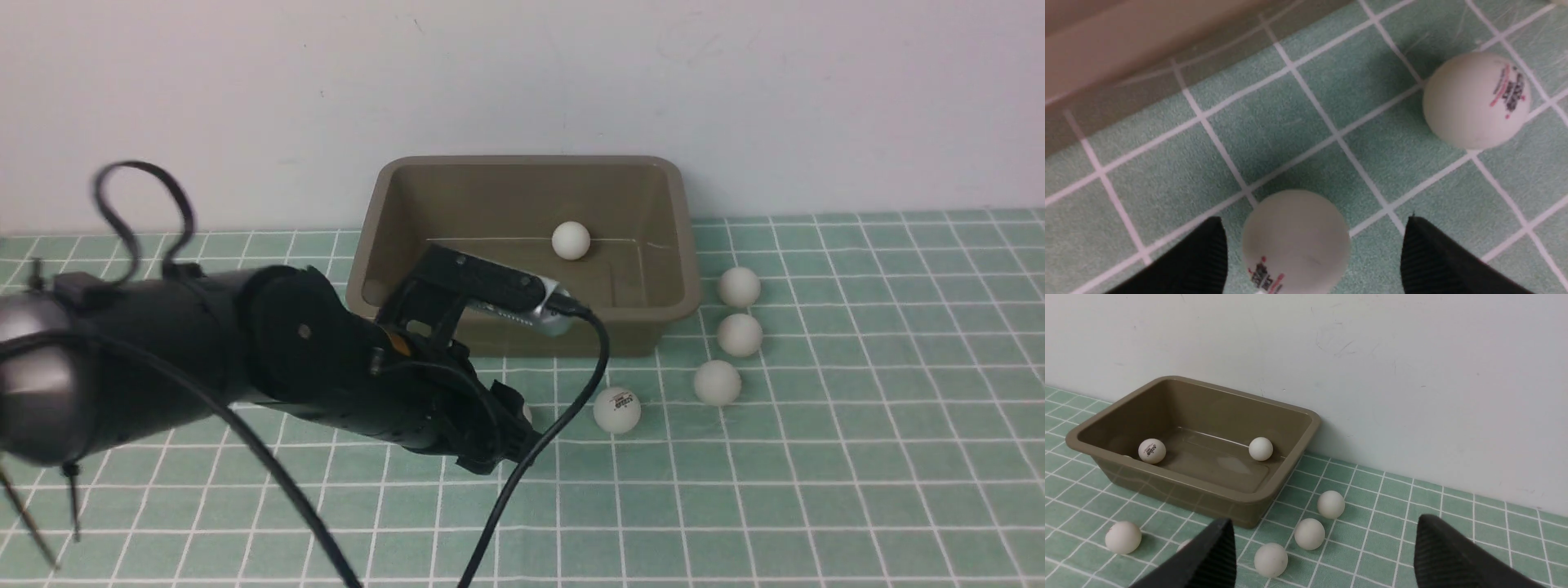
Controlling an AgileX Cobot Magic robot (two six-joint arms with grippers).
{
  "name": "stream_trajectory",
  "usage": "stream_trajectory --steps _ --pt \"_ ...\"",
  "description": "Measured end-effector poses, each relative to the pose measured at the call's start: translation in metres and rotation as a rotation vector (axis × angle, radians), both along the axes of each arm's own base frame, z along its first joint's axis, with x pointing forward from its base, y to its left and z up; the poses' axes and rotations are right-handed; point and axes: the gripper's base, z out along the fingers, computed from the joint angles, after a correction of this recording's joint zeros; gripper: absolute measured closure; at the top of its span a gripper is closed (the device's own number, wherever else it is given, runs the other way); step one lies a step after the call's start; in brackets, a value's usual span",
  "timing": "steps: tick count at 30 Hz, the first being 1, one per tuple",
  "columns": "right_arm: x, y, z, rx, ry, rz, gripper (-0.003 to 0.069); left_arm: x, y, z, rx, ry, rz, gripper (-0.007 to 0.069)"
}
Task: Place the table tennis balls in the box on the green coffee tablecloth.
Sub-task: 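Reach for and grasp a ping pong ball on the table beside the basket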
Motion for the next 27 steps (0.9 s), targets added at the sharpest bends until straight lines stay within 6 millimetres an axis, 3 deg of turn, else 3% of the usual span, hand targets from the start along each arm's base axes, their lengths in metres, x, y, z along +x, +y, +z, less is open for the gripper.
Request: stream_trajectory --steps 6,9,10,13,17,21,23,27 --pt "0.000 0.000 0.000 0.001 0.001 0.001 0.0127 0.004 -0.001 -0.019 0.024 0.015 0.007 0.0138" --pt "0.000 0.000 0.000 0.001 0.000 0.000 0.0127 0.005 -0.001 -0.021 0.031 0.003 0.003 0.0275" --pt "0.000 0.000 0.000 0.001 0.000 0.000 0.0127 0.005 -0.001 -0.018 0.028 -0.002 0.001 0.0282" --pt "0.000 0.000 0.000 0.001 0.000 0.000 0.0127 -0.002 -0.004 0.003 0.011 -0.032 -0.036 0.0278" --pt "0.000 -0.001 0.001 0.002 -0.009 -0.007 0.0127 -0.022 -0.010 0.068 -0.037 -0.213 -0.141 0.0278" --pt "0.000 -0.001 0.001 0.002 -0.011 -0.009 0.0127 -0.026 -0.004 0.107 -0.033 -0.427 -0.175 0.0278" --pt "0.000 -0.001 0.001 0.002 -0.011 -0.009 0.0127 -0.018 0.003 0.115 -0.001 -0.539 -0.156 0.0278" --pt "0.000 -0.001 0.001 0.002 -0.011 -0.009 0.0127 0.001 0.018 0.108 0.065 -0.604 -0.109 0.0278"
